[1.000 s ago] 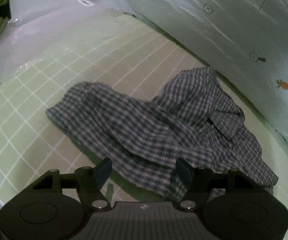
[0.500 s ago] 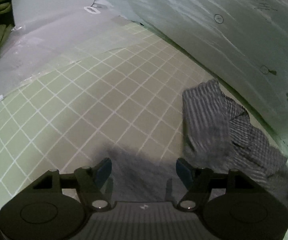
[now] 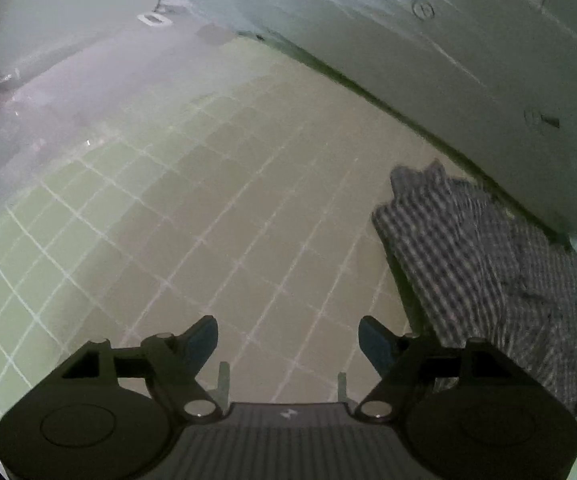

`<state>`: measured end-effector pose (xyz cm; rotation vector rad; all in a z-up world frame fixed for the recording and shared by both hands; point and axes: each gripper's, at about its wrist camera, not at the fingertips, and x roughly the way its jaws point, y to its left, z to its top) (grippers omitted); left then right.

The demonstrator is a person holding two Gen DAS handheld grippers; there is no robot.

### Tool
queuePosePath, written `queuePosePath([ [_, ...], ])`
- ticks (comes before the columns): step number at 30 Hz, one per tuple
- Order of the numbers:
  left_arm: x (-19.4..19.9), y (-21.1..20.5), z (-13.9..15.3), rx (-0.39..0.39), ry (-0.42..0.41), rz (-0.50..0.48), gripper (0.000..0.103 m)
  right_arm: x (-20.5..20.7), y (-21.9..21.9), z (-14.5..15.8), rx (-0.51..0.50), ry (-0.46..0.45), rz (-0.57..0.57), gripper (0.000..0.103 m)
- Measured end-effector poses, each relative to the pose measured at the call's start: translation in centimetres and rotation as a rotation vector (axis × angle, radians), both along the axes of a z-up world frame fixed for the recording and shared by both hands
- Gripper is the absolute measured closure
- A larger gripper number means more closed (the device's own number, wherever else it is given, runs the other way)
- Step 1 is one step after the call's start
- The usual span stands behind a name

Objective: Fold clothes

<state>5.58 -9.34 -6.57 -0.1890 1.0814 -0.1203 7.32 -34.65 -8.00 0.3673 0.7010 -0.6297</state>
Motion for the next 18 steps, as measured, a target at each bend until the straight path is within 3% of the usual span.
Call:
queuePosePath([
  [5, -2.2, 0.9, 0.0, 0.001, 0.004, -0.050, 0.025, -4.0, 6.8, -0.5, 0.102, -0.020, 0.061, 0.031],
  [9, -4.5, 2.9, 0.3, 0.028, -0.006, -0.088, 0.025, -4.2, 10.0, -0.2, 0.123, -0.034, 0.123, 0.024],
  [14, -7.1, 6.5, 0.7, 0.096, -0.019, -0.089, 0.024, -4.5, 13.4, -1.2, 0.154, -0.024, 0.140, 0.025],
  [15, -7.4, 7.2, 0.8, 0.102, -0.019, -0.078, 0.024, -4.6, 13.6, -1.6, 0.160, -0.020, 0.140, 0.032],
  [17, -7.8, 8.5, 0.8, 0.092, -0.009, -0.033, 0.024, -4.9, 14.1, -2.4, 0.171, -0.013, 0.141, 0.084],
  [18, -7.9, 9.1, 0.7, 0.085, -0.003, -0.012, 0.024, -5.7, 14.1, -2.2, 0.162, -0.023, 0.145, 0.100],
])
